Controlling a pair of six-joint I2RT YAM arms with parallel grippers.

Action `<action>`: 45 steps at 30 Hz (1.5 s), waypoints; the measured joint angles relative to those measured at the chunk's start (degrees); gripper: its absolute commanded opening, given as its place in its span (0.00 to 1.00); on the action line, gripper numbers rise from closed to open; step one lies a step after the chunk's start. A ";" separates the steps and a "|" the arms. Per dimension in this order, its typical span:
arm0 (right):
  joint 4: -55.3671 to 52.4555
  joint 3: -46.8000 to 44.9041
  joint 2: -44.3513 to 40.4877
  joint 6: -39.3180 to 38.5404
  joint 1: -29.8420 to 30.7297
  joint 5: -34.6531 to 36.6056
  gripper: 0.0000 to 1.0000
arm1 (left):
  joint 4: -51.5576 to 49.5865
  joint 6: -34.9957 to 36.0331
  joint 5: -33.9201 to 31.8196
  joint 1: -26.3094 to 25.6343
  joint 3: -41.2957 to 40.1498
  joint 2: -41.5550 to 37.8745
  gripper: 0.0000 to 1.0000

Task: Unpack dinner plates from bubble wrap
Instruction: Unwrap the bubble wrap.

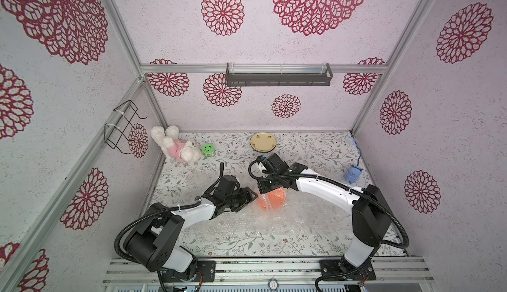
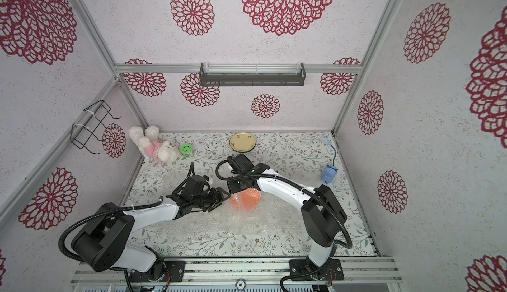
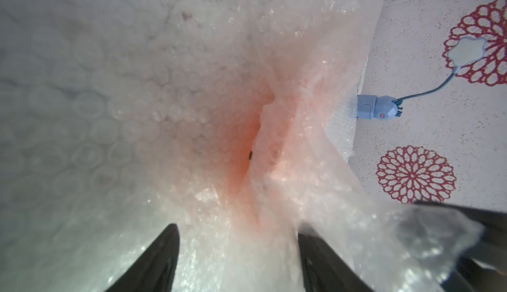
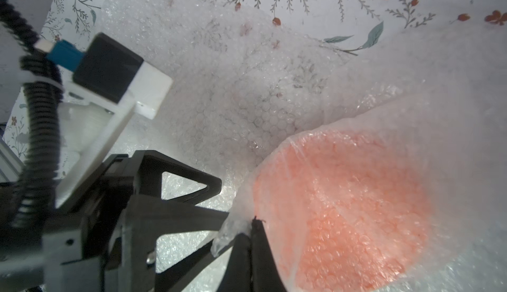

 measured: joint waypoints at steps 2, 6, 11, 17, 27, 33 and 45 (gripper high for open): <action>0.15 -0.02 0.00 0.00 -0.02 -0.31 0.00 | 0.83 -0.07 0.02 0.00 0.83 1.33 0.52; 0.39 -0.02 0.00 -0.04 -0.02 -0.28 0.00 | 3.10 -0.15 0.13 -0.02 2.32 3.82 0.31; 1.11 0.00 0.00 -0.09 -0.90 -0.09 0.00 | 5.68 -0.68 0.31 -0.07 3.02 6.40 0.07; 1.99 0.57 0.26 -0.50 -3.74 1.14 0.00 | 6.99 -1.77 -0.28 -0.50 2.73 6.69 0.00; 3.30 1.29 1.09 -0.48 -8.07 2.75 0.00 | 7.50 -5.51 -4.76 -1.51 -0.17 5.66 0.00; 6.32 -4.26 -1.81 0.74 -12.57 2.99 0.00 | 6.97 -6.08 -6.14 -1.66 -0.26 5.25 0.00; 10.03 -14.60 -13.60 3.65 -19.71 1.36 0.00 | 5.20 -6.01 -6.29 -2.49 1.53 4.24 0.00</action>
